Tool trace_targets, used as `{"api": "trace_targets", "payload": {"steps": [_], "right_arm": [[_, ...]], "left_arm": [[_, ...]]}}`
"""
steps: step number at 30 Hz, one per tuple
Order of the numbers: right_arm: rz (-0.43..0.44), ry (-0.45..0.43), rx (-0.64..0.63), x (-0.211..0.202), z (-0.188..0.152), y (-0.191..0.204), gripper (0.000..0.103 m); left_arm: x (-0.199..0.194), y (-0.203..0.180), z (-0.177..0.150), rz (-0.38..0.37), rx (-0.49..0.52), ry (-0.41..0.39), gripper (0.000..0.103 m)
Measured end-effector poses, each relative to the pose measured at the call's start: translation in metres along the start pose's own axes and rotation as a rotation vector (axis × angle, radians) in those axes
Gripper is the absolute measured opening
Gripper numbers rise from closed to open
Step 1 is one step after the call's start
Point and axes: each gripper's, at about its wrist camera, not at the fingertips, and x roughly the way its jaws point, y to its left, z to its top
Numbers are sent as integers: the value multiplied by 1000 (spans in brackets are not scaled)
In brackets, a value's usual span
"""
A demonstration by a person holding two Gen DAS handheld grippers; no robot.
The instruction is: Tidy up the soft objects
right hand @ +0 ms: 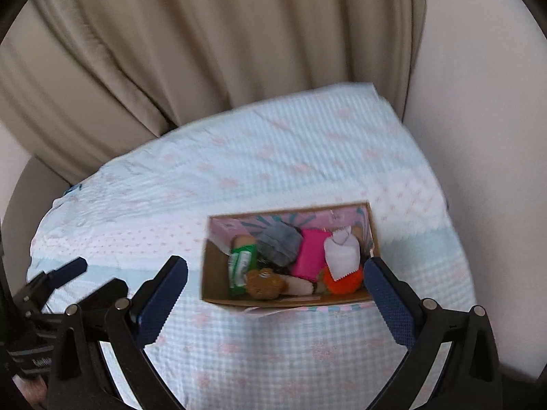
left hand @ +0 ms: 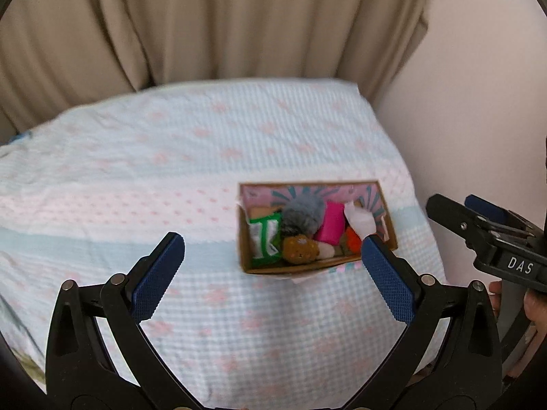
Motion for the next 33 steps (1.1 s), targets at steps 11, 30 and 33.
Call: {"api": "trace_targets", "payload": {"steps": [11, 30, 33], "right_arm": [[-24, -332, -97, -148, -29, 86, 103], [-70, -575, -169, -220, -84, 125, 103], [-76, -582, -170, -223, -86, 125, 103]], "left_arm": [[-171, 58, -27, 80, -14, -339, 103], [-262, 54, -77, 146, 24, -586, 103], [-263, 52, -78, 125, 18, -589, 103]]}}
